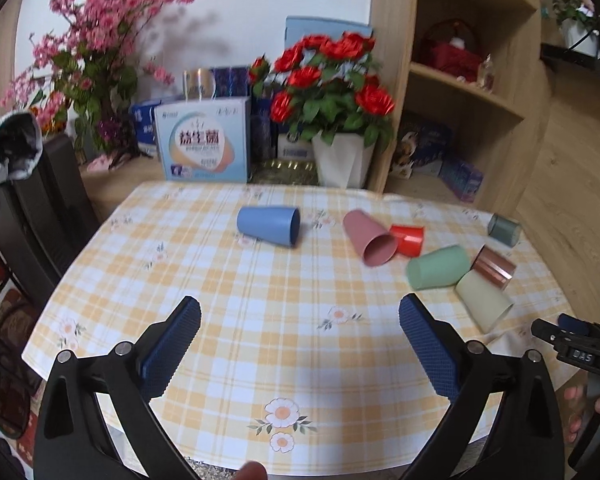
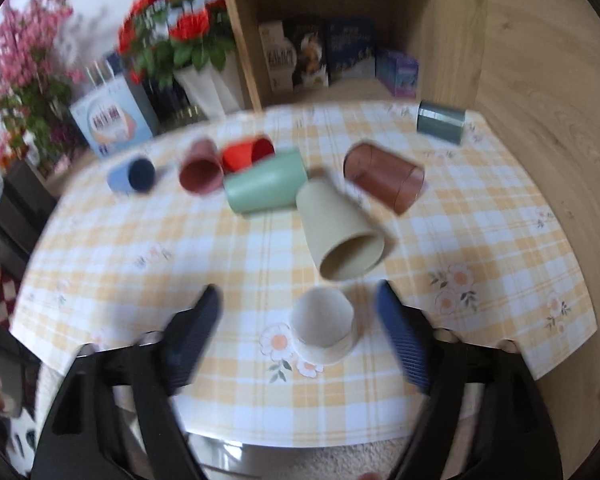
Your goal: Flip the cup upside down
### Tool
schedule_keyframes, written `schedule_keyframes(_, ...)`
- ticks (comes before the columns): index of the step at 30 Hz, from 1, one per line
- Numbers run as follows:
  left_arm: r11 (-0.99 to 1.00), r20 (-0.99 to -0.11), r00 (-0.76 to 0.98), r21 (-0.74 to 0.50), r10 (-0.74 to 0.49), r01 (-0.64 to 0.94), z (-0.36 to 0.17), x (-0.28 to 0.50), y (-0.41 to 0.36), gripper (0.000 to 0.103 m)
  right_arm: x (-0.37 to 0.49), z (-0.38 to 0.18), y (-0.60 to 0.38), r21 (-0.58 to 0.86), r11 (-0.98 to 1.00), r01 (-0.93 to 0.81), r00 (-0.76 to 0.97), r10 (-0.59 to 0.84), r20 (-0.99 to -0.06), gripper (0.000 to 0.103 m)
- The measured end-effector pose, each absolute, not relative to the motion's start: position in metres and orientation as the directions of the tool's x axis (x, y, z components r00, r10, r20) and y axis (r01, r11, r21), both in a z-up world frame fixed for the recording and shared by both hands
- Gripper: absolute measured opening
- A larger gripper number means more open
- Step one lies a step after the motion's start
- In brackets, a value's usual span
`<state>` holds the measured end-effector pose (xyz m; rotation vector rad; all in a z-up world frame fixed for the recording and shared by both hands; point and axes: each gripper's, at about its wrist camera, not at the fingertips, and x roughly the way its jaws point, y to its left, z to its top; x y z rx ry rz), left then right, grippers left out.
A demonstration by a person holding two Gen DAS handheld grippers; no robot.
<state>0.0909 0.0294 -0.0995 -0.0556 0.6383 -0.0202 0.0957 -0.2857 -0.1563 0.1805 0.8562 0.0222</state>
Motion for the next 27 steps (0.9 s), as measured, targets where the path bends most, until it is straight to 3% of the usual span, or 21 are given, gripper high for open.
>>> schedule_keyframes(15,0.996,-0.427,0.904,0.070,-0.023,0.059,-0.010,0.039,-0.017,0.097,0.045,-0.050,-0.276,0.131,0.991,-0.010,0.771,0.091,-0.630,0.089)
schedule_keyframes(27,0.993,-0.386,0.917,0.008,-0.103,0.115,0.023,0.012,-0.017,0.097,0.015,0.000,-0.268,0.113,0.993,-0.029,0.833,0.087,-0.547,0.089)
